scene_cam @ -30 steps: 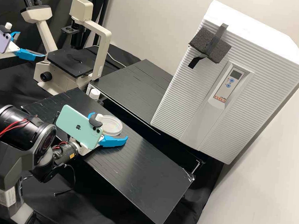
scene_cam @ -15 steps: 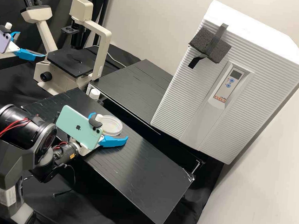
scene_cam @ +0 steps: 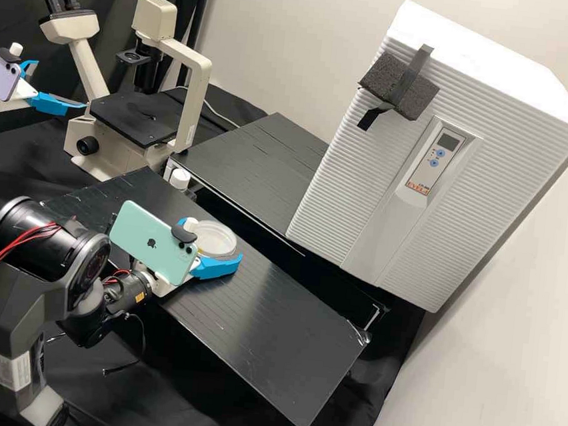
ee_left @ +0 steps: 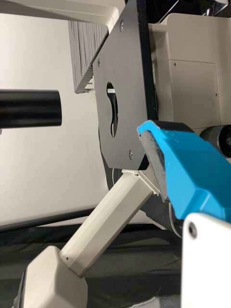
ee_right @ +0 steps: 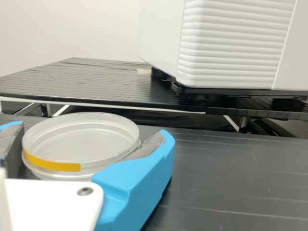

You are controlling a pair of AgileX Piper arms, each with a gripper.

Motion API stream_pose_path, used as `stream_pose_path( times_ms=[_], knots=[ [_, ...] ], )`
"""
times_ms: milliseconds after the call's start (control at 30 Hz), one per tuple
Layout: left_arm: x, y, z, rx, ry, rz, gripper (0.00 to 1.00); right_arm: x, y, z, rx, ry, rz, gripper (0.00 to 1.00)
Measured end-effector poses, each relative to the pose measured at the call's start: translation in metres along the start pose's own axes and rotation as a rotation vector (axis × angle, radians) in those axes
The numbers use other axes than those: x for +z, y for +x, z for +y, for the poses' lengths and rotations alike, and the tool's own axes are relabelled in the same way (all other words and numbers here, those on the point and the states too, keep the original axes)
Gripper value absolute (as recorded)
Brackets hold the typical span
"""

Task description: Open the petri dish lid.

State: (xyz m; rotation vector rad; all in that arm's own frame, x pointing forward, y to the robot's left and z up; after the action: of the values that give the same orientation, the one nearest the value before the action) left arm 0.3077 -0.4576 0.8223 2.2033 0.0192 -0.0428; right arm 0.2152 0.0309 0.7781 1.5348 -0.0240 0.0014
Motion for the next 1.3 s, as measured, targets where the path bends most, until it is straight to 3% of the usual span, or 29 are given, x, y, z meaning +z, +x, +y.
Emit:
stream_pose_path(
  times_ms=[533,900,1300],
  knots=[
    [0.000,0.000,0.000,0.000,0.000,0.000,1.00,0.005,0.000,0.003,-0.003,-0.010,0.004,0.00],
    [0.000,0.000,0.000,0.000,0.000,0.000,1.00,0.011,-0.026,0.010,0.003,0.008,0.001,0.00],
    [0.000,0.000,0.000,0.000,0.000,0.000,1.00,0.002,-0.038,0.014,0.014,0.035,0.047,0.00]
  ],
)
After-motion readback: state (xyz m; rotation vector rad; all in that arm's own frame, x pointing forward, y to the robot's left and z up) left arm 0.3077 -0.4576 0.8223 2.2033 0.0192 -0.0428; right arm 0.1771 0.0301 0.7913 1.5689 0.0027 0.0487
